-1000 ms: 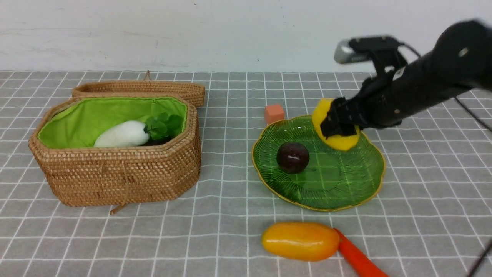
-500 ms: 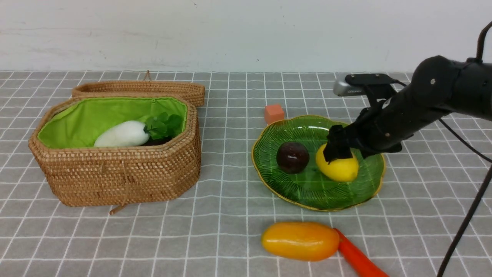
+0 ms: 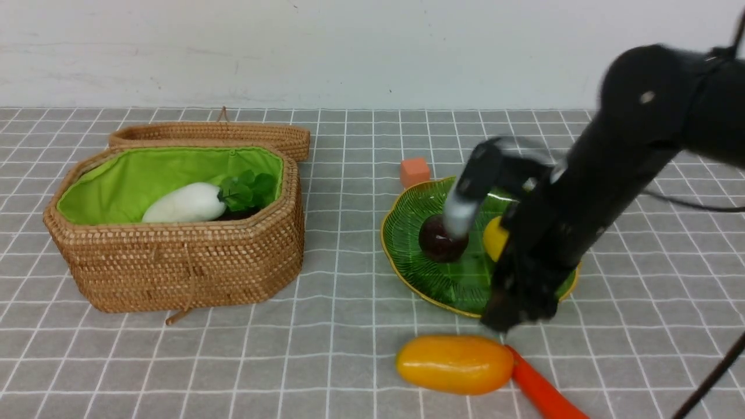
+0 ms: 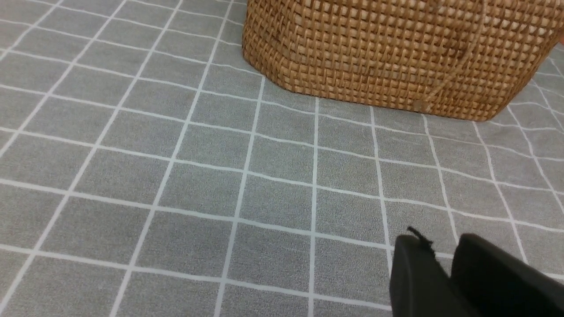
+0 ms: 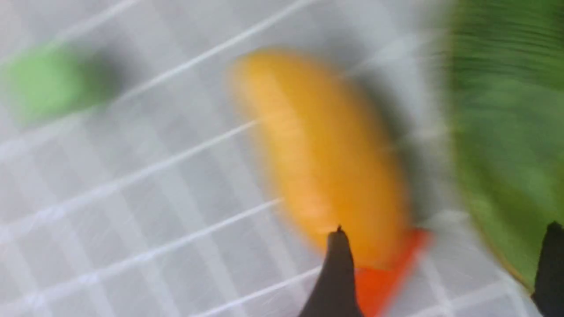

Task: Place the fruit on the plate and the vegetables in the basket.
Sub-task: Use the right arm to grab a mango and put it into the right plate

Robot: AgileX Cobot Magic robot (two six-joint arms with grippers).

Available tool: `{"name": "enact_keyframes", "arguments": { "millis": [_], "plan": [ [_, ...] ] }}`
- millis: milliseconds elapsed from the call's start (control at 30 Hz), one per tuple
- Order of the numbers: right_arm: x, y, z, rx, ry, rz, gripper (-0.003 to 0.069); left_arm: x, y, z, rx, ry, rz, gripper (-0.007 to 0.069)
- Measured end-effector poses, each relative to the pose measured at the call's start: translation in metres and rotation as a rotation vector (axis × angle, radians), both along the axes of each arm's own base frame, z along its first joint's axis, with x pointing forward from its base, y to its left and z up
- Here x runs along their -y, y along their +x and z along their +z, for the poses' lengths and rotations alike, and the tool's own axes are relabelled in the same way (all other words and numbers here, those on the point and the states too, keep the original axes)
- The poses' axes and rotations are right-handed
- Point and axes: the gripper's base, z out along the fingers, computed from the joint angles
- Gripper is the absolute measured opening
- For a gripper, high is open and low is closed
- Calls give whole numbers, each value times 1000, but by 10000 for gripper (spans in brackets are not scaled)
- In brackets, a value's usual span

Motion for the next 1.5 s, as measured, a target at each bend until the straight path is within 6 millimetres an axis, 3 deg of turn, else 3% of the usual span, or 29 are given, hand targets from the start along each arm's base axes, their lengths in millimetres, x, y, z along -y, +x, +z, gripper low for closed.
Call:
{"name": "enact_keyframes", "arguments": {
  "millis": [233, 500, 567, 800, 1000, 1067, 1167, 1333, 1500],
  "plan": [
    [-39, -5, -26, 56, -55, 166, 550, 0, 0, 0, 0, 0, 0, 135],
    [-46, 7, -72, 11, -166, 165, 550, 0, 0, 0, 0, 0, 0, 145],
    [-45, 10, -75, 14, -188, 126, 547, 0, 0, 0, 0, 0, 0, 148],
    [-47, 7, -68, -67, -200, 131, 505, 0, 0, 0, 0, 0, 0, 156],
    [-60, 17, -26, -72, -72, 137, 490, 0, 0, 0, 0, 0, 0, 165],
    [-57, 25, -13, -44, -47, 98, 490, 0, 0, 0, 0, 0, 0, 166],
    [-34, 50, 12, 19, 2, -88, 489, 0, 0, 0, 0, 0, 0, 171],
    [2, 79, 12, 105, -20, -314, 489, 0, 0, 0, 0, 0, 0, 176],
    [15, 98, -12, 80, -25, -429, 489, 0, 0, 0, 0, 0, 0, 183]
  ]
}}
